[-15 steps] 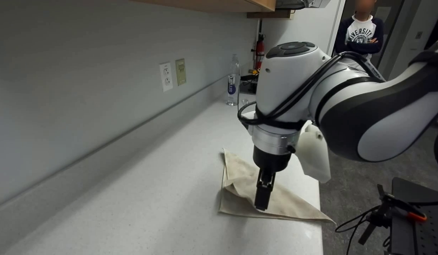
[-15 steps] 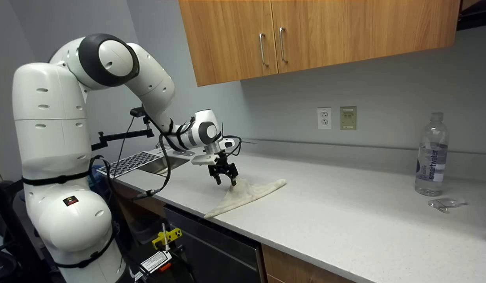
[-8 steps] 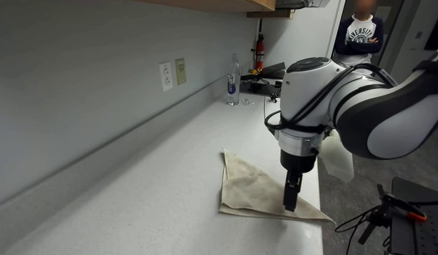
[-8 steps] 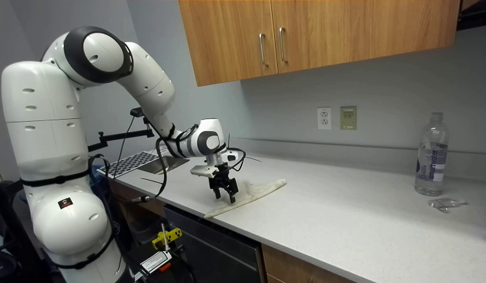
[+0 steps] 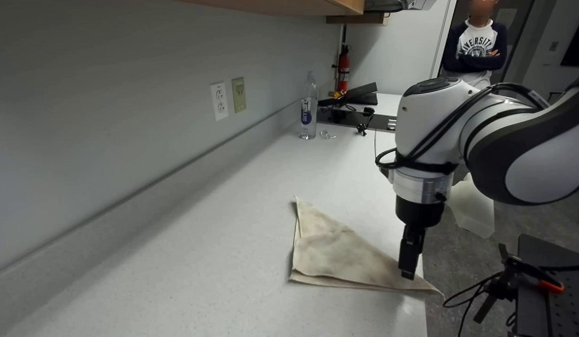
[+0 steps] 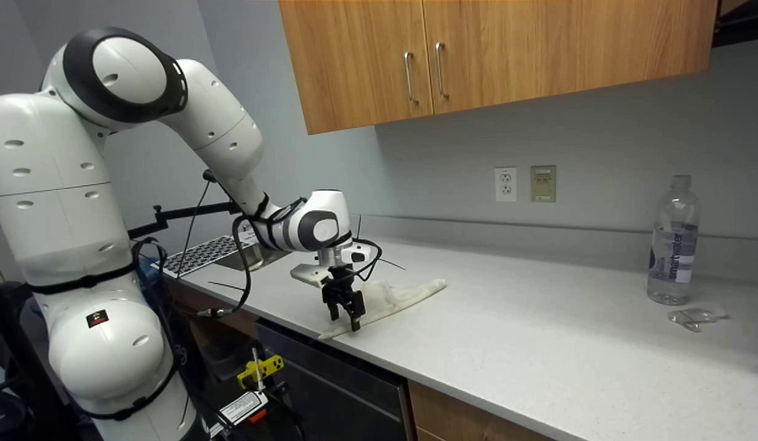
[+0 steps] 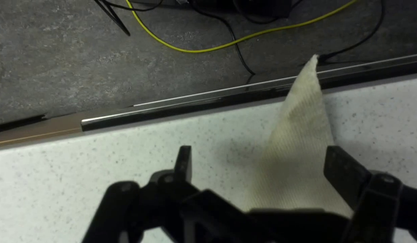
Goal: Fold the towel on the countertop
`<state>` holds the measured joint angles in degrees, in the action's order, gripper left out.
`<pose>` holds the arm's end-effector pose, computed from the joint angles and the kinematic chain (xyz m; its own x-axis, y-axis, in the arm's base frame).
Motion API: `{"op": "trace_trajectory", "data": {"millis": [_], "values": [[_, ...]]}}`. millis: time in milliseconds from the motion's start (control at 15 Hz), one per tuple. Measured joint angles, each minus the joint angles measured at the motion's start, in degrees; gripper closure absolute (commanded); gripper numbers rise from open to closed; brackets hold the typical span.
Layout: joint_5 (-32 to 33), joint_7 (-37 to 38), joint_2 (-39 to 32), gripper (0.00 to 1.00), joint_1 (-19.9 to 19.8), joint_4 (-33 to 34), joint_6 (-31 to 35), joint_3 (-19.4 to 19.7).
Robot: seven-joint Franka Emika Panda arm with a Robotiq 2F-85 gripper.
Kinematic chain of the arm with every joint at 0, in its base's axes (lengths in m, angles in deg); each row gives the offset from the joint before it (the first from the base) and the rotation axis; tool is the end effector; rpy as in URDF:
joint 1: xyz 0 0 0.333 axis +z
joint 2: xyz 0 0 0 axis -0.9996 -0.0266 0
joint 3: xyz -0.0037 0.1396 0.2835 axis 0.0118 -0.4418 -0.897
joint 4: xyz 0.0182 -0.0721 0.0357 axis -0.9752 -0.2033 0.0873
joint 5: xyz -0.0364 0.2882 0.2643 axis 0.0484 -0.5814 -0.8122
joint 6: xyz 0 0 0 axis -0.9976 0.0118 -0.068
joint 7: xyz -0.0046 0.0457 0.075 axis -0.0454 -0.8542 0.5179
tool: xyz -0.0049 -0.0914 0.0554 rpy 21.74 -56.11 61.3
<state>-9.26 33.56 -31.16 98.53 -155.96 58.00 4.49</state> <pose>0.4197 0.1298 0.2262 0.9862 0.1177 -0.1165 0.1267 -0.9893 0.0730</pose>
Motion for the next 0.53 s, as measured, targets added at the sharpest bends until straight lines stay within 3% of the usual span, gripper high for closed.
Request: {"op": "trace_trajectory", "data": {"millis": [533], "values": [[-6.7,-2.8,4.5,0.00,0.0,-6.8,0.0,-1.1]]}}
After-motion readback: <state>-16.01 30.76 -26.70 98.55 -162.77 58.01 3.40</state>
